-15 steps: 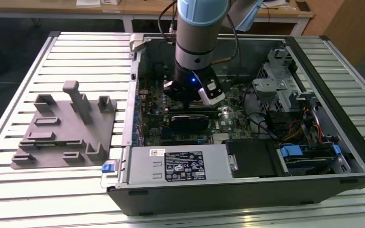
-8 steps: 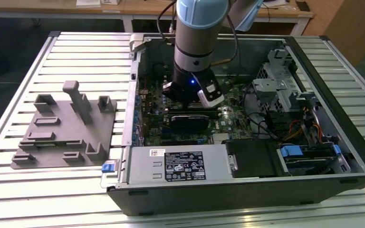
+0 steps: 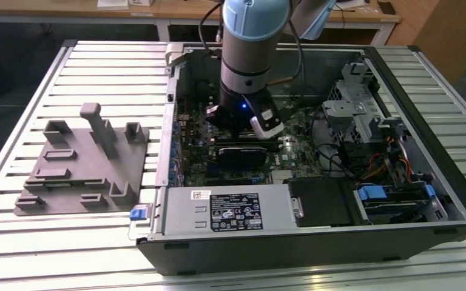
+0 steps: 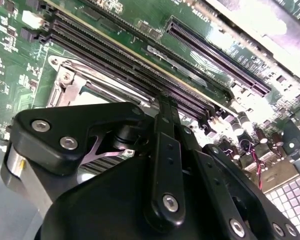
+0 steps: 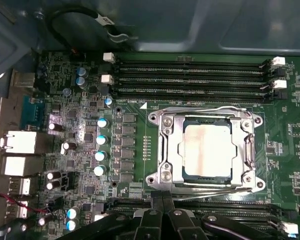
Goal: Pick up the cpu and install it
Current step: 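Install the second cpu locking lever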
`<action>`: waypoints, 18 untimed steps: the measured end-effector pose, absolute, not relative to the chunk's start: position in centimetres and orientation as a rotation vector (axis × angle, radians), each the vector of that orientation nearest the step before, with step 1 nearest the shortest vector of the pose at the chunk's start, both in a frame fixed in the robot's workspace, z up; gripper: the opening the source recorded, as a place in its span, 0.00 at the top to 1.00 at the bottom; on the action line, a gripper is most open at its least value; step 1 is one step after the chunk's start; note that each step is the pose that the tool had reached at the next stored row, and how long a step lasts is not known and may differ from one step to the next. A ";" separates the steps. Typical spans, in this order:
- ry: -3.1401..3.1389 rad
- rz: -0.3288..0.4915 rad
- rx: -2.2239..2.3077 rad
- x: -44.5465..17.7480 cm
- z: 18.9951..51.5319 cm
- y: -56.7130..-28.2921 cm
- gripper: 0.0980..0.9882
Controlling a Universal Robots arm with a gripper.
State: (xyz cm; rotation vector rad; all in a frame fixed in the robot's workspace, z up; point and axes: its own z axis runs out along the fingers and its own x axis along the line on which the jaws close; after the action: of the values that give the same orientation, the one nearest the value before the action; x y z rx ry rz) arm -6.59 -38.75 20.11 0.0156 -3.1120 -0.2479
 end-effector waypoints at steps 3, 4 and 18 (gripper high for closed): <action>-3.111 -0.265 0.016 -6.7 19.9 -38.7 0.99; -3.110 -0.271 0.016 -6.7 19.9 -38.7 0.99; -3.105 -0.328 0.016 -7.0 19.4 -38.7 0.99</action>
State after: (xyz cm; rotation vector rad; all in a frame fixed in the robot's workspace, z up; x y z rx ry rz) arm -6.96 -38.73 19.42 0.0163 -3.1053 -0.3281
